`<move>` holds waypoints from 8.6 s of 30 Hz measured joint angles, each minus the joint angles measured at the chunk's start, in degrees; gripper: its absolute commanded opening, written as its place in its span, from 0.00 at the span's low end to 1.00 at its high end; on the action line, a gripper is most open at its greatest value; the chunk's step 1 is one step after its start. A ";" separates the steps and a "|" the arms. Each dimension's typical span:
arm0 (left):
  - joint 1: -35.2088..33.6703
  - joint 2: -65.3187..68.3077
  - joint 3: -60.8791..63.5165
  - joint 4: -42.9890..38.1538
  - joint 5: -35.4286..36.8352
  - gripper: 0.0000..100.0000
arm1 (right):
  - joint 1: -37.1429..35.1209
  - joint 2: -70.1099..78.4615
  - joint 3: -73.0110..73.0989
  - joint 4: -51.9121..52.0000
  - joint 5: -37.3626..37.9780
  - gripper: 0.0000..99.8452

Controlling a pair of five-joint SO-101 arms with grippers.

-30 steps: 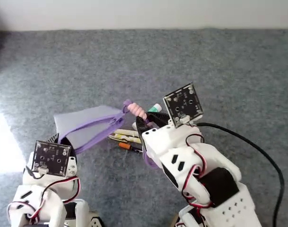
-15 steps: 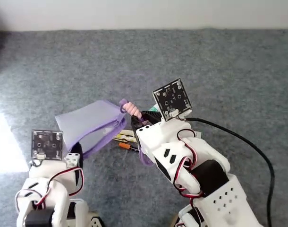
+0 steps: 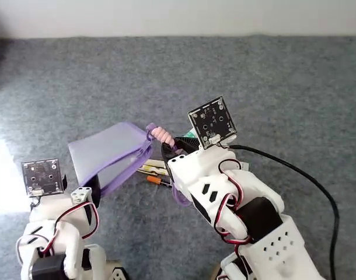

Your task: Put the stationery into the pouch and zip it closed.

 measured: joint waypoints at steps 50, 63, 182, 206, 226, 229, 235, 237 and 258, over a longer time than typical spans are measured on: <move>-0.53 0.09 -10.11 2.46 5.45 0.01 | 25.32 25.05 -7.56 22.51 23.56 0.15; -0.53 0.09 -10.02 2.46 5.54 0.01 | 26.20 47.47 -7.56 8.88 38.77 0.33; -0.53 35.78 -30.68 4.22 20.22 0.01 | -17.67 17.58 -8.70 -24.88 -0.09 0.12; -0.53 35.78 -30.68 4.22 20.22 0.01 | 11.96 36.04 -11.69 4.13 6.95 0.13; -0.53 35.78 -30.68 4.22 20.22 0.01 | 12.04 96.79 -73.58 28.48 -33.32 0.31; -0.53 35.78 -30.68 4.22 20.22 0.01 | 12.04 101.98 -82.99 31.30 -33.49 0.29; -0.53 35.78 -30.68 4.22 20.22 0.01 | 12.04 110.68 -95.21 32.97 -33.49 0.22; -0.53 35.78 -30.68 4.22 20.22 0.01 | 12.04 113.58 -97.41 32.97 -33.49 0.21; -0.53 35.78 -30.68 4.22 20.22 0.01 | 17.76 119.47 -110.77 43.16 -24.18 0.01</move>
